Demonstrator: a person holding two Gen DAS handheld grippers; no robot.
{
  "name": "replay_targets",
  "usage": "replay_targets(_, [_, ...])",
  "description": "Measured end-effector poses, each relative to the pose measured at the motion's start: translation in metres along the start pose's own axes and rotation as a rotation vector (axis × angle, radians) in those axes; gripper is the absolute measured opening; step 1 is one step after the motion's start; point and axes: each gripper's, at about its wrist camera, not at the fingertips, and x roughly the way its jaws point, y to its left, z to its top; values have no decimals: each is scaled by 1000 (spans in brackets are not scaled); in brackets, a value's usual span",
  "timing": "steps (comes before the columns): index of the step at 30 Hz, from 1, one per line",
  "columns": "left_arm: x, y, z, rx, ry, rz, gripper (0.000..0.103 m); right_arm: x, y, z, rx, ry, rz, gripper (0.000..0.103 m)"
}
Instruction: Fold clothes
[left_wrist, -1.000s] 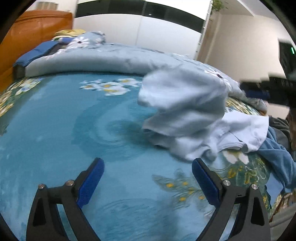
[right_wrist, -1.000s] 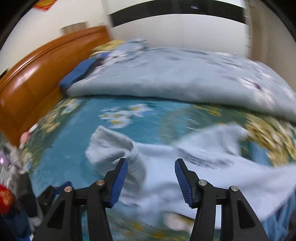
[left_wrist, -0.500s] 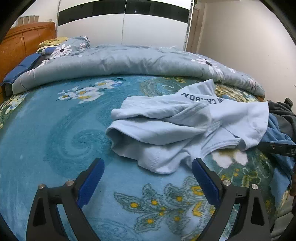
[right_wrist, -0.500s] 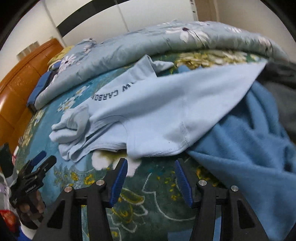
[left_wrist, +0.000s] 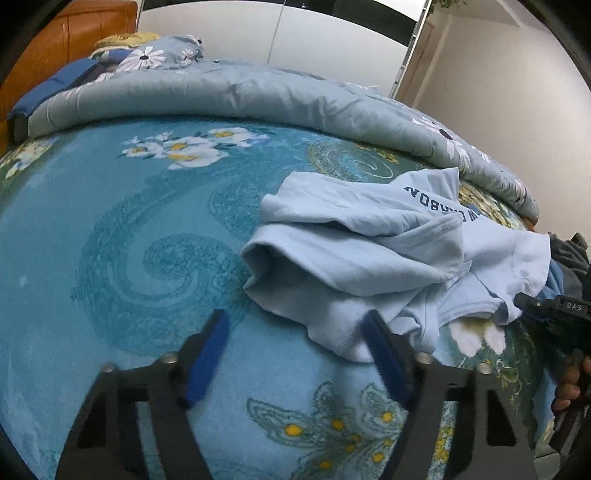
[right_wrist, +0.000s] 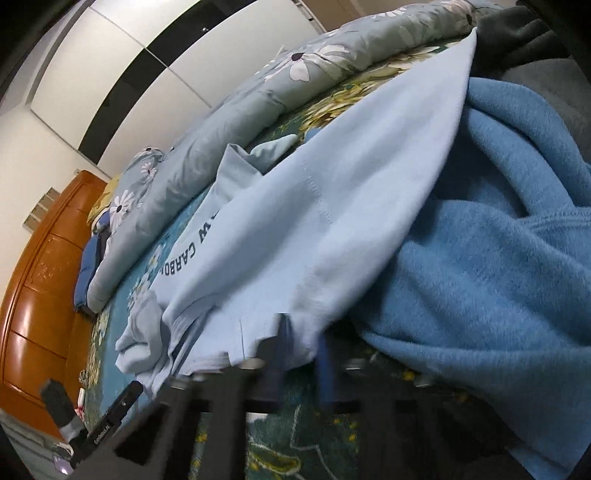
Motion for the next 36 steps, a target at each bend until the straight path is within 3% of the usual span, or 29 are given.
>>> replay_targets(5, [-16,15,0,-44,-28,-12,71,-14,32,2,-73,-17,37,6])
replay_targets(10, [-43,41,0,-104,-72,-12,71,-58,117,10,-280,-84,91,6])
replay_targets(15, [-73,69,-5,-139,-115,3,71,-87,195,3,-450,-91,223,6])
replay_targets(22, [-132,117,-15,-188,-228,105,71,-113,348,-70,-778,-52,437,5])
replay_targets(25, [-160,142,-24,-204,-286,184,71,-108,387,-103,-870,-37,475,6])
replay_targets(28, [-174,166,-35,-230,-297,235,72,-79,394,-129,-877,54,481,6])
replay_targets(31, [-174,181,-47,-241,-262,255,72,-42,372,-154,-875,142,392,6])
replay_targets(36, [-146,172,-58,-215,-170,232,72,9,327,-189,-863,269,253,9])
